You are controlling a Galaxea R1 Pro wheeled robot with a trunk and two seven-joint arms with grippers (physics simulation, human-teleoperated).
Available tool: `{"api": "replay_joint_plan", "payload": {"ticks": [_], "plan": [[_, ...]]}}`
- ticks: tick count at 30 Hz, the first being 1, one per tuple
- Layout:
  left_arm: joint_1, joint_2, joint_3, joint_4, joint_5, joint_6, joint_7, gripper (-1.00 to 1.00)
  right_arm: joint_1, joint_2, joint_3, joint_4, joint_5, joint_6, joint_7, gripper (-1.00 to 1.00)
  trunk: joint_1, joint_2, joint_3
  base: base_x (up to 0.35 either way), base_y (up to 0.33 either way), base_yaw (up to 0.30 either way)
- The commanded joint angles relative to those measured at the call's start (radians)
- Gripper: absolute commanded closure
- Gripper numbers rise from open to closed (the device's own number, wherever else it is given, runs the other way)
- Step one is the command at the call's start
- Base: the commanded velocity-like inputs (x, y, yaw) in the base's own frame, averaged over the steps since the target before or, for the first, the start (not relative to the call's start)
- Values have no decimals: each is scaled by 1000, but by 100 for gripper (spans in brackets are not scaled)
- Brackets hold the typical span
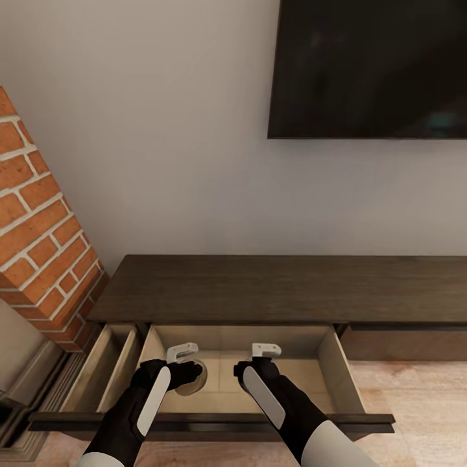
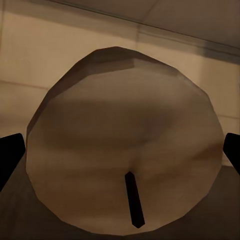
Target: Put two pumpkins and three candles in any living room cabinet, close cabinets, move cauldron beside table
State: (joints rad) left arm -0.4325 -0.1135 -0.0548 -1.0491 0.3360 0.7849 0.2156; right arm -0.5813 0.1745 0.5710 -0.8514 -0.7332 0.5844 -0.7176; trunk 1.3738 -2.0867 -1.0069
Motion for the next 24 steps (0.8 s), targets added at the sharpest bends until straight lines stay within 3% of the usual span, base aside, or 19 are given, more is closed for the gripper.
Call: {"api": "replay_joint_plan", "payload": {"ticks": [1, 14, 24], "plan": [[0, 0, 0, 0, -2, 0, 2, 100, 0, 0, 3, 0, 1, -2, -2, 100, 4, -7, -3, 0, 0, 0], [0, 3, 0, 0, 0, -1, 1, 100, 0, 0, 23, 0, 3, -11, -2, 100, 54, -98, -44, 0, 0, 0], [0, 2, 0, -1, 1, 0, 1, 100, 0, 0, 23, 0, 2, -11, -1, 100, 54, -98, -44, 0, 0, 0]]}}
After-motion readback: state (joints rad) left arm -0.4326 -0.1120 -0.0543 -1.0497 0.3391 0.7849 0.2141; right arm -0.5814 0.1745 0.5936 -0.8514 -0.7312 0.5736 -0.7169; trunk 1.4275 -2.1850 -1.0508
